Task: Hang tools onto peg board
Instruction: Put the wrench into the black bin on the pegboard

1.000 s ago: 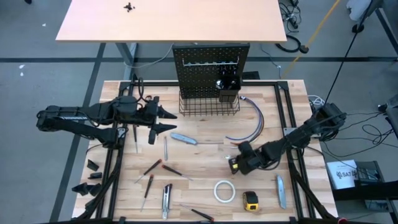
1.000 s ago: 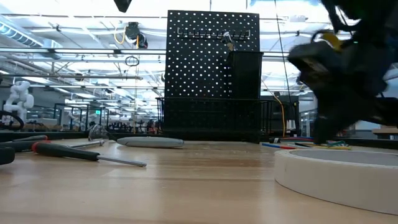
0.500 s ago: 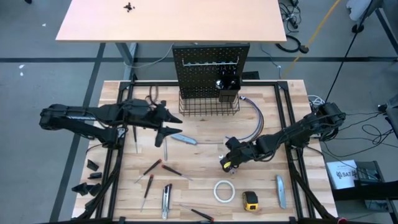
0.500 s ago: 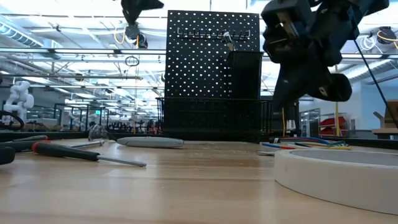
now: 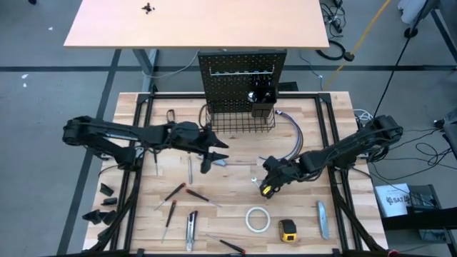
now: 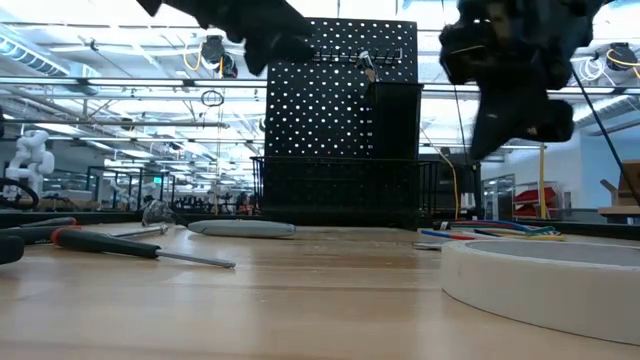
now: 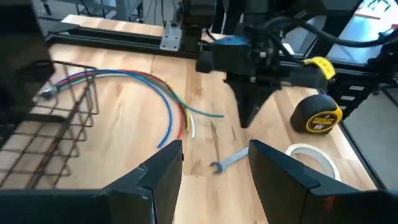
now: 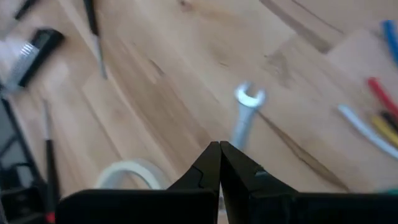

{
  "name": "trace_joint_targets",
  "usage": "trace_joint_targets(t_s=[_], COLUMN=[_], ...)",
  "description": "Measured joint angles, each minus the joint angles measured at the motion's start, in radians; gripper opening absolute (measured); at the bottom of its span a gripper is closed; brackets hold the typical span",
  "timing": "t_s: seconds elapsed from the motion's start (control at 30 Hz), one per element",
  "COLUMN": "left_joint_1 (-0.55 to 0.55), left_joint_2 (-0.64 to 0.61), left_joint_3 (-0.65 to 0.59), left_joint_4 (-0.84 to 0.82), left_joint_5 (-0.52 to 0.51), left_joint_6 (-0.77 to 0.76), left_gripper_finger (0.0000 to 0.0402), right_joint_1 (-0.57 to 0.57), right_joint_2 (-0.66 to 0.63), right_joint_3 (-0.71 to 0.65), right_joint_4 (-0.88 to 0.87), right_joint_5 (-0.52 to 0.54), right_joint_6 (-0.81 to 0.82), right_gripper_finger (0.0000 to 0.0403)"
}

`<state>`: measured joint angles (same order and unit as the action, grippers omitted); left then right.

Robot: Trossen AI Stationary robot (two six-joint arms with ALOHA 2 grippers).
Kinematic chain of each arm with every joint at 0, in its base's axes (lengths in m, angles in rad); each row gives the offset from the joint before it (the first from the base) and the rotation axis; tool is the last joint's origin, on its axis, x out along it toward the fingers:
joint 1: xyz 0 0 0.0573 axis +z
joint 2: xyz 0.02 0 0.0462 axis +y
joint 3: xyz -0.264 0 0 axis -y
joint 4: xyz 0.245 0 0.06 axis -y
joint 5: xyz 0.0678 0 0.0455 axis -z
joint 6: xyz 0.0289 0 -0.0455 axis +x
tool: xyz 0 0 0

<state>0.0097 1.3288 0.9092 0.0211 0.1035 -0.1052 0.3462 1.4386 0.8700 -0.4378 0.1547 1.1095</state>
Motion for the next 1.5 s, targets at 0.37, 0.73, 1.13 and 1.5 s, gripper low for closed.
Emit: trace_joint_targets(t_s=[0.37, 0.73, 1.13, 1.5], left_joint_1=[0.018, 0.023, 0.017, 0.039], left_joint_2=[0.076, 0.089, 0.123, 0.249], left_joint_3=[0.000, 0.000, 0.000, 0.000], left_joint_4=[0.161, 0.231, 0.259, 0.319], left_joint_5=[0.008, 0.000, 0.014, 0.188], left_joint_6=[-0.083, -0.139, -0.147, -0.038], left_gripper_finger=[0.0187, 0.0187, 0.0183, 0.0108], right_joint_1=[-0.030, -0.068, -0.068, -0.048], right_joint_2=[-0.135, -0.249, -0.442, -0.385], right_joint_3=[0.000, 0.000, 0.003, 0.002], right_joint_4=[-0.104, -0.126, 0.158, -0.015], right_joint_5=[0.002, 0.000, -0.004, -0.005], right_joint_6=[-0.209, -0.348, -0.571, -0.376], right_gripper_finger=[0.0000, 0.0000, 0.0000, 0.0000])
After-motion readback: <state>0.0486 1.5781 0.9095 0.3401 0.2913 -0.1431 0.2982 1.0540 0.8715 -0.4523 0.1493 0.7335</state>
